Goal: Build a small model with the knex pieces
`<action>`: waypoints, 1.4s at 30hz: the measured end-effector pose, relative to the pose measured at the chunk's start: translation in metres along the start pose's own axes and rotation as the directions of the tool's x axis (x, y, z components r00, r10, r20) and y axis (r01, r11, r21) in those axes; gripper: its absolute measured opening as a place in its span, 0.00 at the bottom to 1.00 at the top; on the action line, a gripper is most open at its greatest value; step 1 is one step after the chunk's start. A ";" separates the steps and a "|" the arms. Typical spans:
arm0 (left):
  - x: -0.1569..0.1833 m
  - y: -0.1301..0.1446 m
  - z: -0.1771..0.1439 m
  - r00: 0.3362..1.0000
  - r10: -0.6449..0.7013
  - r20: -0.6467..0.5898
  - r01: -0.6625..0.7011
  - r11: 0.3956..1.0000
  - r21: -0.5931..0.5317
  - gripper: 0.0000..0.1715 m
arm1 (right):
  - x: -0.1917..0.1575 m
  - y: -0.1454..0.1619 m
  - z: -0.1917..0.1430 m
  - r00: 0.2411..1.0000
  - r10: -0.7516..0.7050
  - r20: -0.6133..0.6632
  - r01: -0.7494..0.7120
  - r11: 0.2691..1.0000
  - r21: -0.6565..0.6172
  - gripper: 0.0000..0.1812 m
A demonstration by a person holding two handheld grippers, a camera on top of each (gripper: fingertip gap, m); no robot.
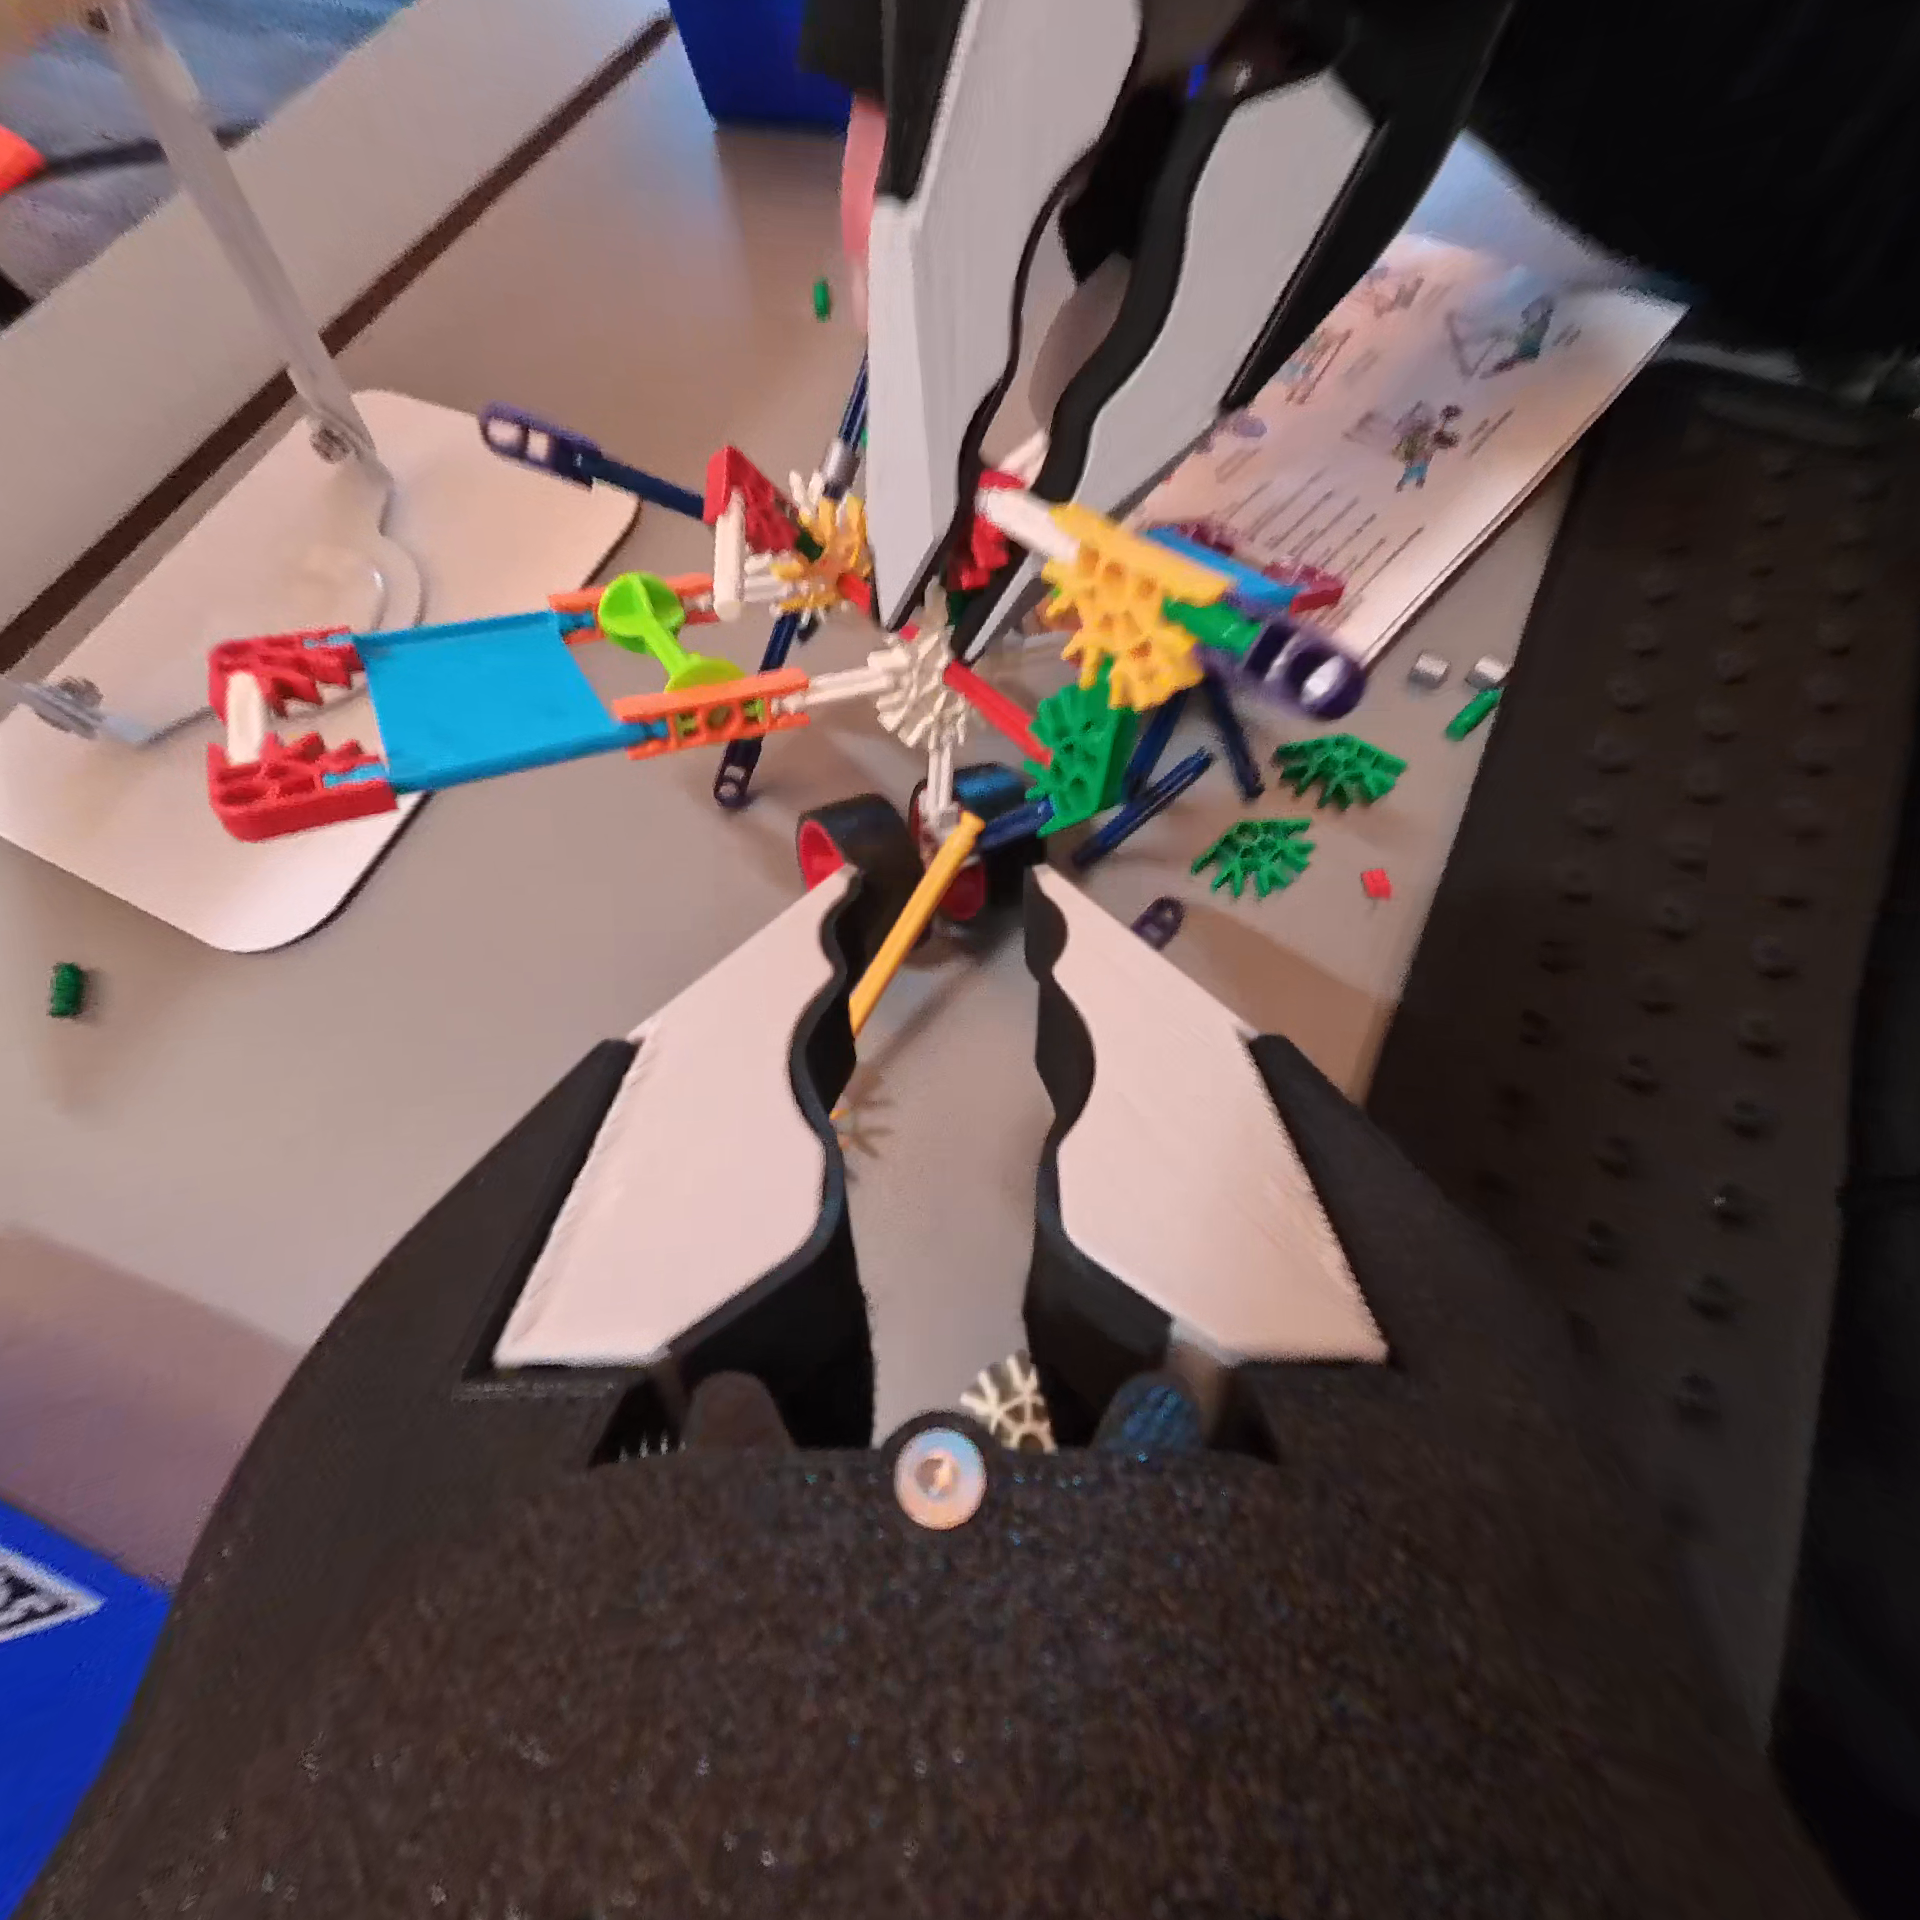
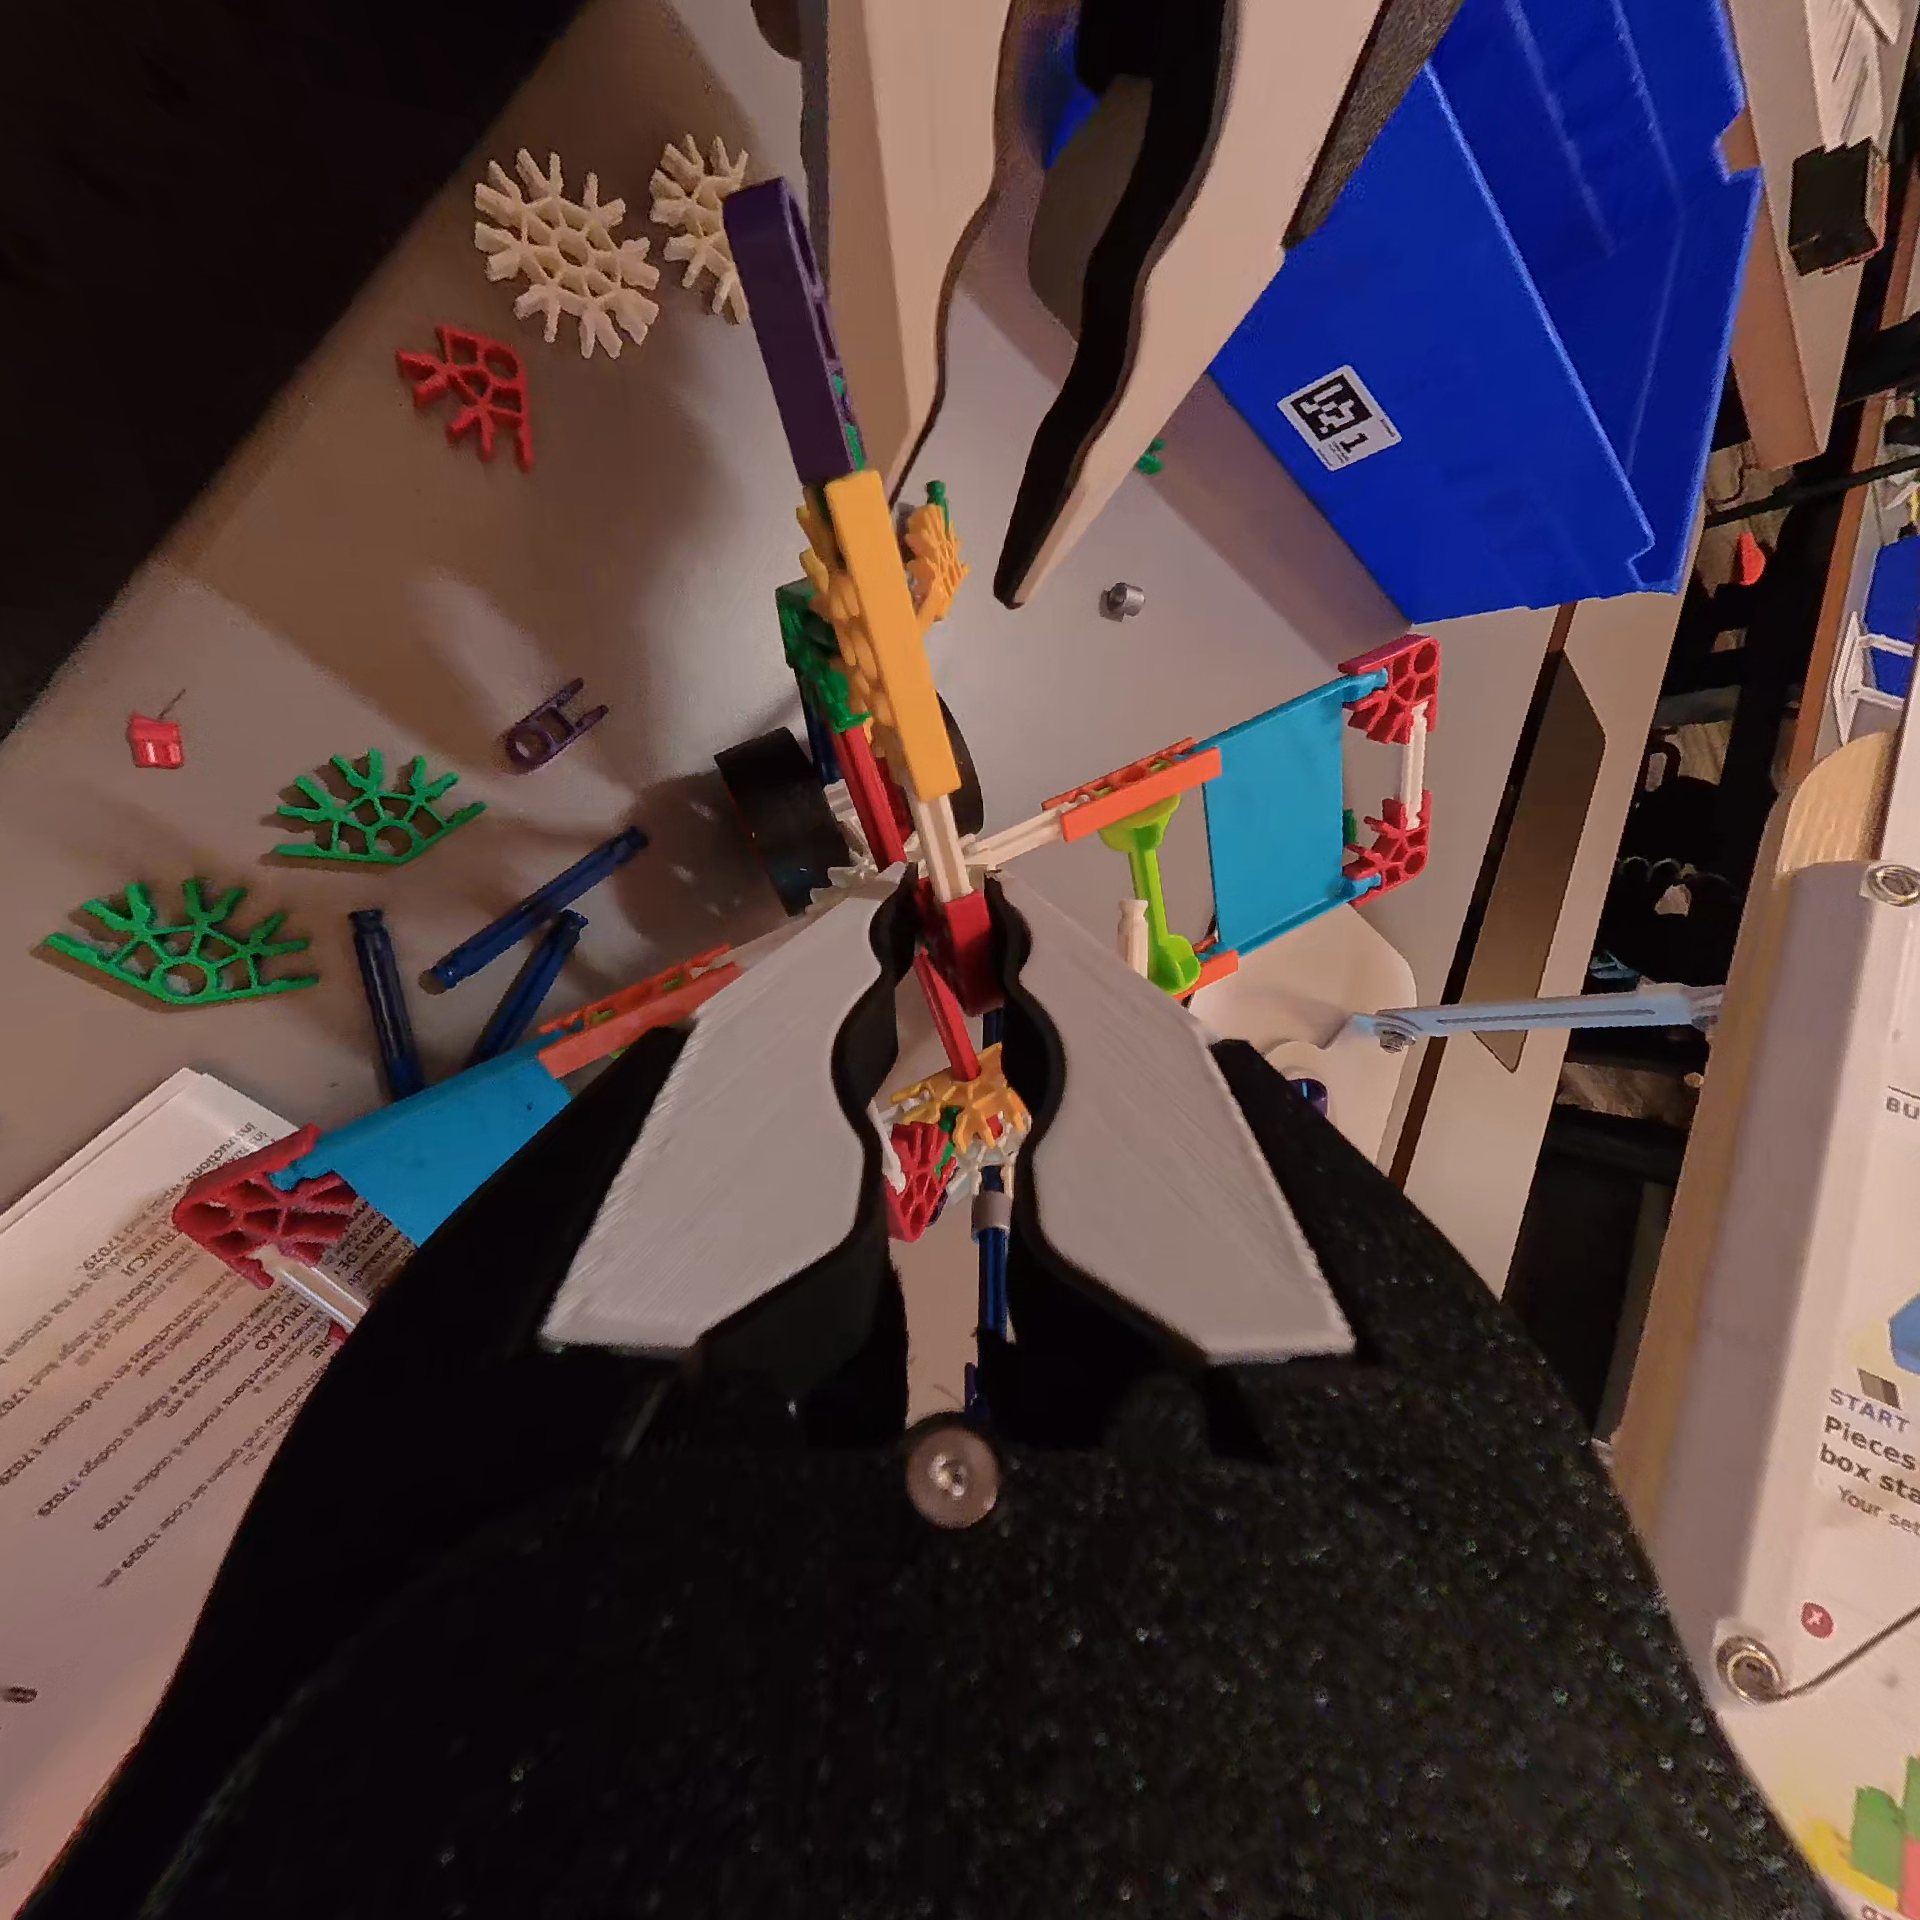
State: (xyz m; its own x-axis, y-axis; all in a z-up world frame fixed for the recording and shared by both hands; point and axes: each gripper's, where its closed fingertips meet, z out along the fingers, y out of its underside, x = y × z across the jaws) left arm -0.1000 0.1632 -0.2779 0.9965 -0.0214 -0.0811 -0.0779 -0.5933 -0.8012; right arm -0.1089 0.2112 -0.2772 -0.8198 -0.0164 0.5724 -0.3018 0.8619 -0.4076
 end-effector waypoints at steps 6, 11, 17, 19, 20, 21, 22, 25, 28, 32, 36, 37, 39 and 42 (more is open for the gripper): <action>-0.011 0.045 0.004 1.000 -0.028 -0.012 0.026 0.981 -0.192 0.24 | -0.002 -0.002 -0.001 1.000 -0.008 0.004 0.008 1.000 -0.003 0.07; -0.021 0.076 0.020 1.000 -0.009 -0.016 0.002 0.936 -0.353 0.15 | -0.003 -0.001 -0.002 1.000 -0.010 0.007 0.010 1.000 0.001 0.07; -0.009 0.086 0.023 0.994 -0.022 -0.110 -0.024 0.918 -0.395 0.14 | -0.003 -0.001 -0.002 1.000 -0.014 0.004 0.014 1.000 0.007 0.07; -0.012 0.087 0.023 0.994 -0.015 -0.107 -0.029 0.917 -0.399 0.09 | -0.003 -0.001 -0.002 1.000 -0.013 -0.002 0.013 1.000 0.013 0.08; -0.013 0.088 0.022 0.994 -0.017 -0.105 -0.027 0.915 -0.402 0.05 | -0.002 -0.001 -0.001 1.000 -0.012 -0.006 0.012 1.000 0.014 0.08; -0.012 0.088 0.022 0.995 -0.019 -0.101 -0.023 0.918 -0.396 0.04 | -0.002 -0.001 -0.002 1.000 -0.011 -0.009 0.011 1.000 0.014 0.08; -0.012 0.088 0.022 0.995 -0.029 -0.093 -0.009 0.921 -0.389 0.04 | -0.002 -0.001 -0.002 1.000 -0.006 -0.006 0.007 1.000 0.016 0.10; -0.008 0.088 0.017 0.994 -0.071 -0.078 0.038 0.930 -0.365 0.03 | 0.001 -0.004 -0.005 1.000 0.016 -0.012 -0.016 0.999 0.041 0.16; -0.016 0.076 0.003 0.987 -0.162 -0.020 0.150 0.949 -0.279 0.02 | 0.008 -0.007 -0.012 0.999 0.040 -0.028 -0.038 0.997 0.071 0.24; -0.033 0.039 -0.020 0.969 -0.247 0.021 0.248 0.960 -0.128 0.03 | 0.017 0.000 -0.016 0.997 0.065 -0.046 -0.062 0.996 0.058 0.26; -0.049 0.032 -0.025 0.957 -0.292 0.011 0.291 0.949 -0.123 0.03 | 0.023 0.005 -0.013 0.994 0.097 -0.047 -0.094 0.994 0.058 0.26; -0.052 0.032 -0.024 0.954 -0.301 0.003 0.298 0.946 -0.128 0.03 | 0.025 0.007 -0.012 0.993 0.106 -0.046 -0.104 0.993 0.055 0.26; -0.057 0.034 -0.021 0.953 -0.303 0.001 0.300 0.942 -0.152 0.03 | 0.027 0.011 -0.009 0.991 0.131 -0.036 -0.128 0.990 0.054 0.26; -0.050 0.028 -0.013 0.956 -0.287 -0.061 0.269 0.940 -0.209 0.03 | 0.027 0.014 -0.004 0.991 0.136 -0.009 -0.136 0.990 0.047 0.28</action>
State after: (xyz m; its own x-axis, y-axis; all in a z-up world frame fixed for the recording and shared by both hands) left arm -0.1516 0.1369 -0.2886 0.9769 0.1007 0.1882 0.2009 -0.7317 -0.6513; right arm -0.1335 0.2249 -0.2646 -0.8488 0.1058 0.5180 -0.2102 0.8316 -0.5141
